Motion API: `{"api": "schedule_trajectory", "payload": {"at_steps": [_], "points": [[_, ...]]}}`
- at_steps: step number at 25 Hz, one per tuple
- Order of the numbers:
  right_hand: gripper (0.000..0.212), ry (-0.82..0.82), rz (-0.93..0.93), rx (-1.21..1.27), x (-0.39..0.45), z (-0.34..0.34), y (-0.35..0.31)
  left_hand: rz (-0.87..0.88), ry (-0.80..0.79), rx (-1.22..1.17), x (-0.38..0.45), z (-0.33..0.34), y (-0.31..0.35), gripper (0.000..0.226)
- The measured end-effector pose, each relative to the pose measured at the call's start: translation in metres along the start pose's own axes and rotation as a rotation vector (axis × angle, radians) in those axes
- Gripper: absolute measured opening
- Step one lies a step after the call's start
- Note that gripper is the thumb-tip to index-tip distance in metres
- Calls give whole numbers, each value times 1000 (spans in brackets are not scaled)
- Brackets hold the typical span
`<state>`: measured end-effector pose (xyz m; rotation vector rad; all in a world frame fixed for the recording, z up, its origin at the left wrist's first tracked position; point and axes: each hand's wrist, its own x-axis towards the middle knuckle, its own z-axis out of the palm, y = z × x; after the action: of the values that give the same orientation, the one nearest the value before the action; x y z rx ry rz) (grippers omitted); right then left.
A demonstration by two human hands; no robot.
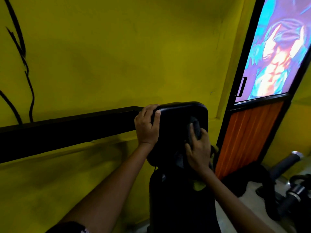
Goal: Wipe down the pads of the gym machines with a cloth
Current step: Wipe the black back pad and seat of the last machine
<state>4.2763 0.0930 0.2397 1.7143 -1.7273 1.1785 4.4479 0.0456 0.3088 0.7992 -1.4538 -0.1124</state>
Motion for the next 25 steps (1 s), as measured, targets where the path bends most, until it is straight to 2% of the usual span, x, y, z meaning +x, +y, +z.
{"api": "schedule_trajectory", "payload": {"at_steps": [3,4,8,9,10,13,14,15,16,20,23,25], "points": [[66,55,-196,-14,8,3,-37,34,4,89,1,0,3,47],[66,71,-167,6,24,0,-33,36,3,105,0,1,3,43],[66,181,365,187,75,-10,-7,45,0,72,0,1,1,40],[66,190,411,156,77,-10,-13,42,-8,63,1,1,2,40],[65,193,353,88,76,-10,-24,38,-14,61,1,1,2,40],[61,165,-171,-62,68,-5,-49,31,-17,73,1,-1,5,41],[59,167,-276,-92,72,-5,-45,26,-21,71,0,-1,6,41],[59,176,-278,-95,78,-6,-36,20,-23,67,0,-1,5,41],[59,186,-180,-67,84,-5,-25,12,-25,61,0,-1,5,41],[61,190,453,136,73,0,10,-21,-36,34,0,1,3,44],[61,87,668,146,49,6,4,-24,-24,36,-1,1,5,44],[61,-16,690,175,33,-1,-5,-24,-21,54,0,1,7,44]]}}
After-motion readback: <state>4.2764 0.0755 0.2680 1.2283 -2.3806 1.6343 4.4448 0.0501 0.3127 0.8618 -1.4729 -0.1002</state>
